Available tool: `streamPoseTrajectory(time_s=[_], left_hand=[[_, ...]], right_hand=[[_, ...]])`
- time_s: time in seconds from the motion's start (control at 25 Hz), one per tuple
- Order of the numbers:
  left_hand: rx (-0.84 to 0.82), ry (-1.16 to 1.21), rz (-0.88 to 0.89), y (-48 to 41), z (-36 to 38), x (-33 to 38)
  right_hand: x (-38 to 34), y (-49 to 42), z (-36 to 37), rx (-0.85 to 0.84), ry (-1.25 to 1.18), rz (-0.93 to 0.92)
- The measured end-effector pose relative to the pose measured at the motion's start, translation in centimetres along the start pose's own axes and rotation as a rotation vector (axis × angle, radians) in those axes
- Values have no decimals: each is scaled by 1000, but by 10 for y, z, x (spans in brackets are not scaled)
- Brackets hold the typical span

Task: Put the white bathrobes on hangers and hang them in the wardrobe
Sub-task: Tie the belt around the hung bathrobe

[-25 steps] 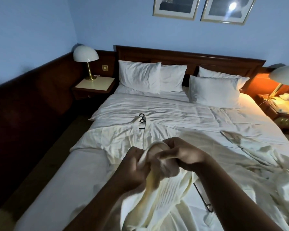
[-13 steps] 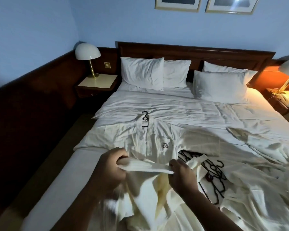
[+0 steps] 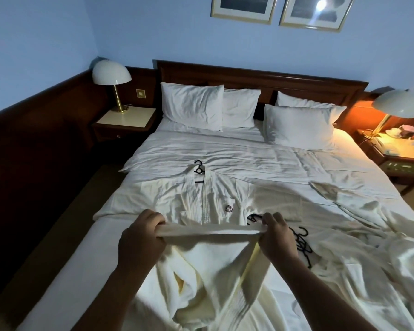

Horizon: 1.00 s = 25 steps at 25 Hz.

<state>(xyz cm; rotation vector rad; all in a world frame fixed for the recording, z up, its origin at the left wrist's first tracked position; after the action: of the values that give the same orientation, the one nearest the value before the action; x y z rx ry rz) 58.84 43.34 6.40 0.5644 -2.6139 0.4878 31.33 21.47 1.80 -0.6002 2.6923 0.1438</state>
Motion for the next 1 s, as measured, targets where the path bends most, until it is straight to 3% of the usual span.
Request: streamPoseTrajectory(time_s=[0.16, 0.36, 0.44, 0.52, 0.68, 0.76, 0.88, 1.0], left_hand=[[-94, 8, -88, 9, 21, -14], [-231, 217, -224, 12, 40, -34], [-232, 309, -255, 14, 45, -41], [-215, 306, -259, 18, 48, -46], [-128, 242, -250, 18, 49, -48], [-134, 299, -237, 16, 50, -42], [-304, 527, -310, 15, 64, -34], [-469, 600, -327, 20, 90, -36]], right_hand=[[18, 12, 11, -138, 137, 183], [28, -4, 38, -368, -464, 142], [28, -1, 39, -361, -532, 150], [24, 5, 38, -327, -454, 157], [15, 12, 33, -90, -292, 135], [9, 13, 37, -66, -284, 115], [9, 12, 48, -218, -430, 197], [13, 17, 58, -469, -784, 298]])
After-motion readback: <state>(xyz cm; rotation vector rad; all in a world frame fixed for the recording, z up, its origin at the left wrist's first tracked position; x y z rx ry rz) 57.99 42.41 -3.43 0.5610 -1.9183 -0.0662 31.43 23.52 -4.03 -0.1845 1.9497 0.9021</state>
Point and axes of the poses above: each hand's wrist, its own y-axis away from the middle knuckle, its own z-axis out of the palm, x = y × z, the point moved 5 cm from there along -y, towards the middle knuckle, and after that the axes turned 10 degrees about -x, right-handed, at the moved point
